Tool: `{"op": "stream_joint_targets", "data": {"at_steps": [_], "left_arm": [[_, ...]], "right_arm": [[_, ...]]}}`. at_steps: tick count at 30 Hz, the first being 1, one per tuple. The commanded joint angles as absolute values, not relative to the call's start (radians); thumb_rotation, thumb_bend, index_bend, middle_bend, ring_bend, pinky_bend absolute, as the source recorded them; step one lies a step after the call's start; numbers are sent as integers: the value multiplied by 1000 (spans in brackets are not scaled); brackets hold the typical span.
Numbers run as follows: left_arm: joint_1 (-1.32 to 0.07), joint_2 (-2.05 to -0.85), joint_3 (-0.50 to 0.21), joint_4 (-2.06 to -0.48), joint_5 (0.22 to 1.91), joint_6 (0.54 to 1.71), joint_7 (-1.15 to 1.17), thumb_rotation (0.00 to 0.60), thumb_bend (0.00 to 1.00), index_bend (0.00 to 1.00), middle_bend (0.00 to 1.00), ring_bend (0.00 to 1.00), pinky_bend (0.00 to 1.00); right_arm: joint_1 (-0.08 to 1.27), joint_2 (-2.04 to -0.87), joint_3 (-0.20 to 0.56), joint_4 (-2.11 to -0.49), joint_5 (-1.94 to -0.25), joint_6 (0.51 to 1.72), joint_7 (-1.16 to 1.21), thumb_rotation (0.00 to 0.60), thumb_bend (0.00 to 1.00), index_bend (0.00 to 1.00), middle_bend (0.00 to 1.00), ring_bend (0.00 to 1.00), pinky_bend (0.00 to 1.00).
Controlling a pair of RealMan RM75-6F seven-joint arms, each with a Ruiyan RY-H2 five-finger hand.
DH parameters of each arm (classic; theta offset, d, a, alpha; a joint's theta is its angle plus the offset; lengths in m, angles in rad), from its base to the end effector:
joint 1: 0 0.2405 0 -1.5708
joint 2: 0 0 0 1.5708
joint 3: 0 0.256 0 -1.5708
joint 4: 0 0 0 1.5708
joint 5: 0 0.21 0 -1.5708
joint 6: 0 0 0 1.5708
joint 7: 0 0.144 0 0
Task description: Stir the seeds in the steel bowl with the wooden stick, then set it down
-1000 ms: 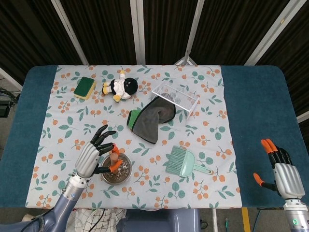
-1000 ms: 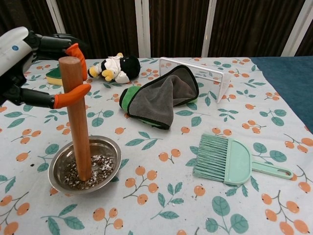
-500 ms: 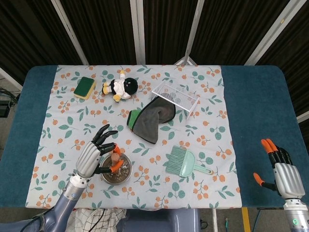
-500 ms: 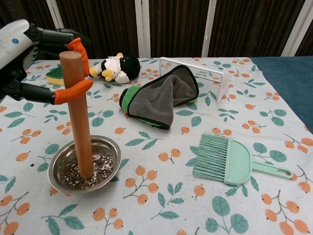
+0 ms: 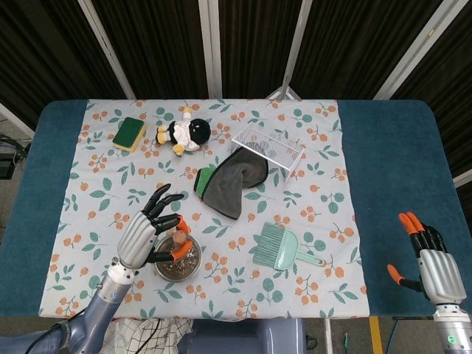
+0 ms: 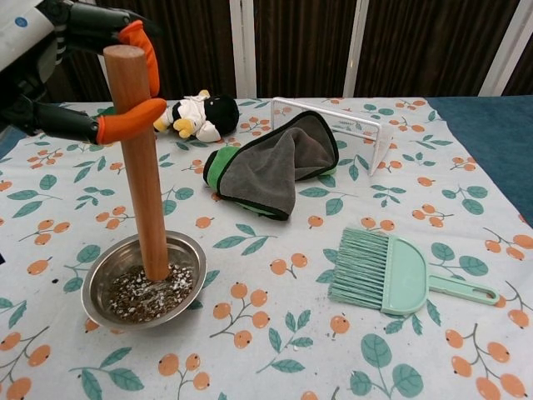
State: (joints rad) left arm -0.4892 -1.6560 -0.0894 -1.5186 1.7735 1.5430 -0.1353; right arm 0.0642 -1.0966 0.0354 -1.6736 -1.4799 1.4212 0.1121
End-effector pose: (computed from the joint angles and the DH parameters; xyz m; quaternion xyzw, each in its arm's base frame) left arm -0.1193 0.2444 0.0192 -0.5938 -0.3381 -0.6813 0.2624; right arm -0.3112 -0.1702 0.1510 0.5671 -0.4648 0.3997 0.5501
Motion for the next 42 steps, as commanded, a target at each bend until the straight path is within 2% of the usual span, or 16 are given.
{"op": "stream_joint_targets", "data": {"at_steps": [1,14,25,42], "left_arm": [[-484,-1669,-84,-1499,1763,1542,-147,600,790,635,716,192,0],[-463,-1705,-50,-1405,1763,1560,-196,600,790,635,716,192,0],[-458,-1710,-43,-1391,1771,1571,-207,600,791,635,714,192,0],[-510,-1607,-158,-1561,1769,1568,-138,600,794,635,713,192,0]], "right_arm": [[64,-1097,35,-1673,-1481,1421,112,600,318,0,0,0,0],[67,-1096,37,-1676,-1477,1417,109,600,318,0,0,0,0],[67,-1093,38,-1679,-1476,1416,110,600,318,0,0,0,0],[65,-1095,37,-1678,-1478,1419,110,600,318,0,0,0,0]]}}
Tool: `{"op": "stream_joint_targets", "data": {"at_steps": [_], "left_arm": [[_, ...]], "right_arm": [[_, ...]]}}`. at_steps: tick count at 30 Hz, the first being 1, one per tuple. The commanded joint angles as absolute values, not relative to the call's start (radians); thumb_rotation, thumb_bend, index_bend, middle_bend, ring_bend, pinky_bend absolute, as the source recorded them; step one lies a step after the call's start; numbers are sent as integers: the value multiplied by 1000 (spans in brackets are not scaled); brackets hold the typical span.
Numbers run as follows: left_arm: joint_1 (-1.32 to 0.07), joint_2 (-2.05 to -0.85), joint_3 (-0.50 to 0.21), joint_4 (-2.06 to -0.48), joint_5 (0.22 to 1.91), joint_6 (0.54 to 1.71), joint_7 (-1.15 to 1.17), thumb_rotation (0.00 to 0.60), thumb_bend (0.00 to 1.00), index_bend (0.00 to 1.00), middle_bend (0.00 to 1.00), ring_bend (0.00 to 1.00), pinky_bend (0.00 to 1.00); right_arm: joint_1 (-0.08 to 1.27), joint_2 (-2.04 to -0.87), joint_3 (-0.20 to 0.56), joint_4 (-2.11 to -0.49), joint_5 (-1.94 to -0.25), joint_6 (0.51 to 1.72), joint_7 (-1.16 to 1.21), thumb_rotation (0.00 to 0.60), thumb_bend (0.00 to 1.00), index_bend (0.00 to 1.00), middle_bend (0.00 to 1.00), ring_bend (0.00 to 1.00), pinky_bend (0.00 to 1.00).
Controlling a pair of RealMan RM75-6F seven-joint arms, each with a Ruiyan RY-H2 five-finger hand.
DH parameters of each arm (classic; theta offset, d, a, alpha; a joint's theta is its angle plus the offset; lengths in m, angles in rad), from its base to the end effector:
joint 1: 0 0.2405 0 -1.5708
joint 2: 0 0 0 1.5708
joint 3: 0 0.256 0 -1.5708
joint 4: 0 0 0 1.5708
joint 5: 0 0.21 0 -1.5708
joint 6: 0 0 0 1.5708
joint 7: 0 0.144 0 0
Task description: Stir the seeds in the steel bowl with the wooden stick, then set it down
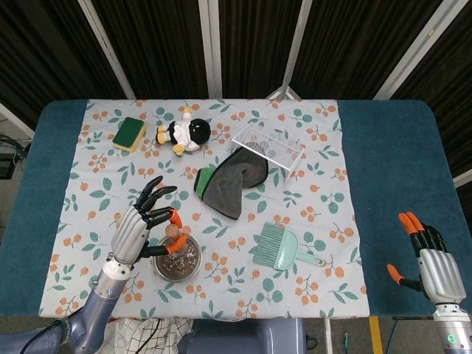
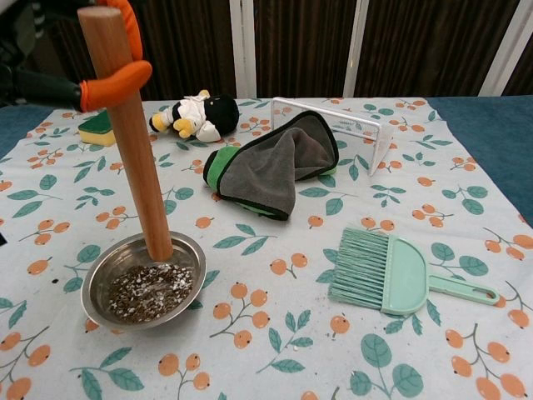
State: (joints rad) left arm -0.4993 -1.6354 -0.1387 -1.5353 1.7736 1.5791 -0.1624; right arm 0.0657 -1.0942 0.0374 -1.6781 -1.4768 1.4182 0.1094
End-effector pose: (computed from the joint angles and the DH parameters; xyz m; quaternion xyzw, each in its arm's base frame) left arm -0.1139 0.2543 0.0376 -0.5661 -0.3238 -0.7105 0.2643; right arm -0.3106 -0.1710 0.1514 0.5669 -0.4651 0.3993 0.5503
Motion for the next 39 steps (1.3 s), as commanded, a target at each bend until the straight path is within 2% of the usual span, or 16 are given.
{"op": "stream_joint_targets", "data": {"at_steps": [1,8,13,30,39], "left_arm": [[-512,-1596,-163,-1567,1767,1563,-128,600,794,635,713,192,0],[-520,-1500,-188,-1563,1759,1543,-104,600,794,634,712,192,0],[-505,-1440,-177,-1501,1742,1534,-120,600,794,634,712,192,0],[-444,-1369,-109,-1082,1721,1561,-220,600,794,634,713,192,0],[-441,-1348,-122,-963,1682,1564,-270,600,794,635,712,192,0]], "right_arm": [[65,-1095,36,-1677,-1479,1420,110,600,318,0,0,0,0],[64,-1096,35,-1675,-1480,1420,113,600,317,0,0,0,0],[66,-1095,36,-1677,-1477,1415,113,600,317,0,0,0,0],[68,-1090,38,-1690,-1462,1405,104,600,317,0,0,0,0],[72,-1089,41,-1696,-1455,1397,99,600,318,0,0,0,0]]}}
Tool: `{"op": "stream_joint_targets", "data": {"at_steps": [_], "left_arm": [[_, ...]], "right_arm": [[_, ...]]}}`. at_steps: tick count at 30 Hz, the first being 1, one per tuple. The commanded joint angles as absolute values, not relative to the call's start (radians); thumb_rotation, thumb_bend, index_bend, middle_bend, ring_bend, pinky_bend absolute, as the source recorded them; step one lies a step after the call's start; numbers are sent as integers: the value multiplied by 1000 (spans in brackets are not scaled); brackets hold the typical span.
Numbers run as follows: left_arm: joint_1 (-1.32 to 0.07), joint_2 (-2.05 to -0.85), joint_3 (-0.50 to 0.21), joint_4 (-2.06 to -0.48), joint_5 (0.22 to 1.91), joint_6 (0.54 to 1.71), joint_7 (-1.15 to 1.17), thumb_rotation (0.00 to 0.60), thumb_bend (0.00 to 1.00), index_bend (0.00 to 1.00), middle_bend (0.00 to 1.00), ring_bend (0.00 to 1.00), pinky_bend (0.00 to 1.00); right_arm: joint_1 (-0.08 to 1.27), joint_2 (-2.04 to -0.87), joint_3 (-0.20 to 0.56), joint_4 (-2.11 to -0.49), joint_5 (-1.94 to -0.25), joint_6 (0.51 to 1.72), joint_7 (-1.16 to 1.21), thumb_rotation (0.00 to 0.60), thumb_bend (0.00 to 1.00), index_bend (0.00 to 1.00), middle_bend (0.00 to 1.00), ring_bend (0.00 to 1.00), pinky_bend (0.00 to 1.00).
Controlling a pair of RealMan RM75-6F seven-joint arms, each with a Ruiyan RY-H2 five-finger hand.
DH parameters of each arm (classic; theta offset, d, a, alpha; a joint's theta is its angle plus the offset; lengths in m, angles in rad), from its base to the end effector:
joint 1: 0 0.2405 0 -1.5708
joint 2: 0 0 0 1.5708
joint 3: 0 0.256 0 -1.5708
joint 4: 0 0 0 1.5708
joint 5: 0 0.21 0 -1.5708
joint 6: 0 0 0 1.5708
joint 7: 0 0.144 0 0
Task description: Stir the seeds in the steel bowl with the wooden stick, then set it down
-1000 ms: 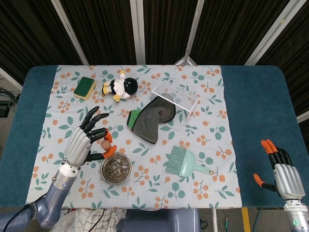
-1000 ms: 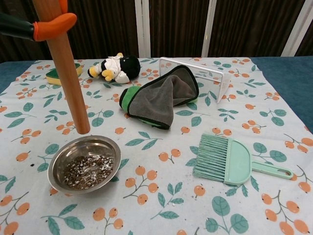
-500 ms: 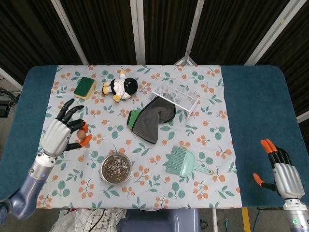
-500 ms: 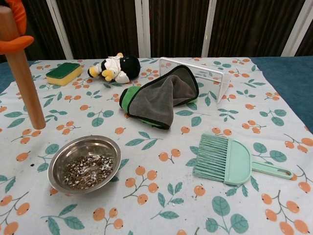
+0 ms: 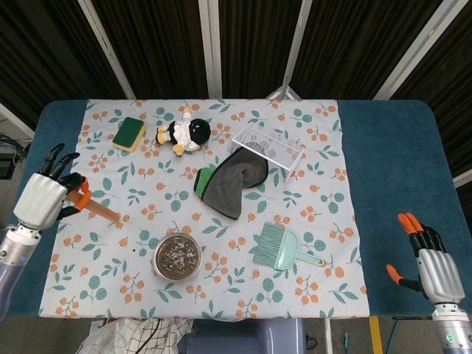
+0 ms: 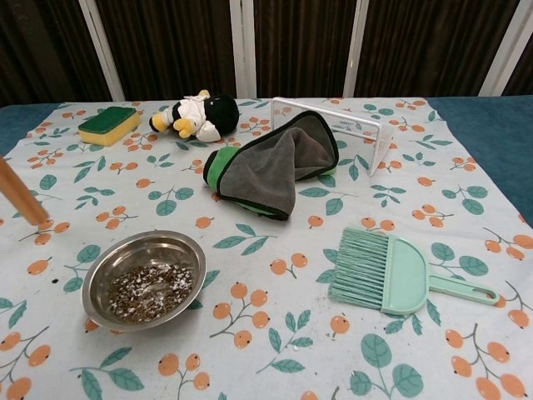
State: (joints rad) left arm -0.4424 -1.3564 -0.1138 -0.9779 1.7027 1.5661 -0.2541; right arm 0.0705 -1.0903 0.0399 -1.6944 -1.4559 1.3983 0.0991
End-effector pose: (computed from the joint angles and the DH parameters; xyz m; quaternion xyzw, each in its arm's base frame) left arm -0.2787 0.3122 0.1526 -0.6846 -0.1589 -0.5015 0.5046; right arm -0.3102 -0.1725 0.1497 0.5646 -0.4739 0.3927 0.5500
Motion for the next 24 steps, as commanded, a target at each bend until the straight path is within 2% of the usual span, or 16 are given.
{"op": "stream_joint_targets", "data": {"at_steps": [1,24], "left_arm": [[-439,-1347,-124,-961,1675,1561,-274,600,794,634,712,192,0],[-470,-1341,-109,-987,1656,1501,-184,600,794,635,712,192,0]], "right_arm": [[72,-1089,41,-1697,-1454,1396,98,600,318,0,0,0,0],[71,-1086,41,-1700,-1457,1398,102,600,318,0,0,0,0]]}}
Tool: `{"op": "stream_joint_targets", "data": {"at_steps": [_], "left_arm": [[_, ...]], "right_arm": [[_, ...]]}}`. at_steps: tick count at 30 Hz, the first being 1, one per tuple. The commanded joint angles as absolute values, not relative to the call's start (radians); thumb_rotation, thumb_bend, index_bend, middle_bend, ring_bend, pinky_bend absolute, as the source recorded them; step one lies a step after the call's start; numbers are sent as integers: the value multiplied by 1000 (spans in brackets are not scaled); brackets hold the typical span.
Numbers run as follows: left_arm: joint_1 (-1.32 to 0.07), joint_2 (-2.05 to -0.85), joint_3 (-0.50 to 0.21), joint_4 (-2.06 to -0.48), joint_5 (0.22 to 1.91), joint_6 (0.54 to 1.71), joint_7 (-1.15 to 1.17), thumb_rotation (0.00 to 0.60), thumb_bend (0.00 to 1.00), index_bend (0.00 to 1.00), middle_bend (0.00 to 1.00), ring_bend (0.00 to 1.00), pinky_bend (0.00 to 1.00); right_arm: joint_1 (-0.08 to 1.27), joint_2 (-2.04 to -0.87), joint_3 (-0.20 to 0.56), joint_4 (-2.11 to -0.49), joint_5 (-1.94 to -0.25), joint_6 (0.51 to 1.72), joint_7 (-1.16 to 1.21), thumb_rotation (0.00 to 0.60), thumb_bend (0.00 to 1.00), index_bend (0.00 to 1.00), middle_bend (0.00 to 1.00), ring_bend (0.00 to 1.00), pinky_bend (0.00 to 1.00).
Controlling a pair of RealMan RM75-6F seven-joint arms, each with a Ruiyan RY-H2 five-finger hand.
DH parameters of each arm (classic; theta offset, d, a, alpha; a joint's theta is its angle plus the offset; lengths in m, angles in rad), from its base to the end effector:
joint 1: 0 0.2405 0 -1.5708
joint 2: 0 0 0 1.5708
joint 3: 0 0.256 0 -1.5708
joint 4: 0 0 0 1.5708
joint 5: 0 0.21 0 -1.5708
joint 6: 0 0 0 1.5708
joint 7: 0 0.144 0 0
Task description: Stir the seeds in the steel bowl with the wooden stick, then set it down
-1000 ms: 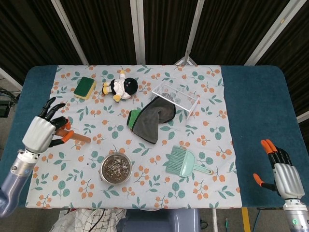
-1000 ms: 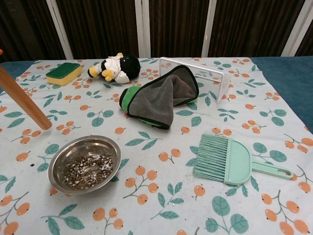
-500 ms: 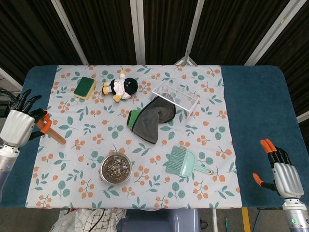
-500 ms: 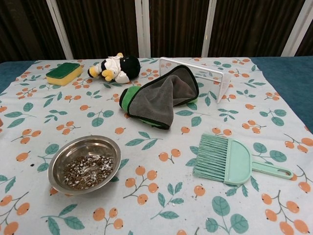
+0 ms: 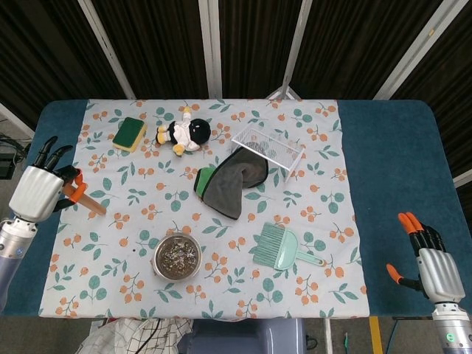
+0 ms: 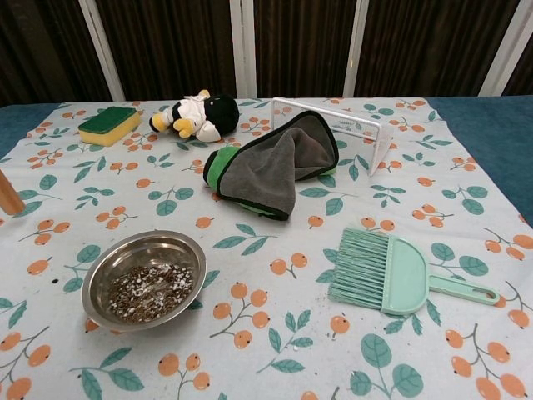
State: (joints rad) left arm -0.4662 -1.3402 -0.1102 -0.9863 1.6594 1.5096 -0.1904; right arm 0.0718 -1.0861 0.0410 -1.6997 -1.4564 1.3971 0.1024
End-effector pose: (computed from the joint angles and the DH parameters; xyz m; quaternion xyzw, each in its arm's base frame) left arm -0.2803 0.3237 0.1561 -0.6903 -0.1521 -0.4687 0.5298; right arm -0.3091 -0.1730 0.1505 0.5642 -0.4747 0.3943 0.5485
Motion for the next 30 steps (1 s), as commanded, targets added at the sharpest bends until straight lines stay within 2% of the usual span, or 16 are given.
{"op": "stream_joint_targets", "data": {"at_steps": [1,16,19,25,28,30], "left_arm": [[-473,-1343,-108,-988,1656,1496,-179,600,794,635,712,192,0],[-499,-1399,-72,-1014,1685,1462,-110,600,786,626,673,192,0],[-509,-1408,-78,-1038,1682,1455,-94,600,736,543,564,183,0],[-531,-1413,-109,-1125,1655,1437,-47,600,497,229,208,35,0],[-540,-1410,-128,-1182,1634,1424,-10,600,425,129,114,1,0],[-543,-1407,-138,-1214,1624,1419,7,600,416,99,85,0,0]], "right_arm": [[71,-1087,41,-1700,-1457,1399,102,600,317,0,0,0,0],[68,-1087,40,-1697,-1460,1403,108,600,318,0,0,0,0],[68,-1086,41,-1697,-1459,1403,111,600,318,0,0,0,0],[68,-1086,41,-1695,-1459,1404,116,600,318,0,0,0,0],[67,-1087,40,-1693,-1464,1408,115,600,318,0,0,0,0],[67,-1088,41,-1691,-1465,1410,115,600,318,0,0,0,0]]}}
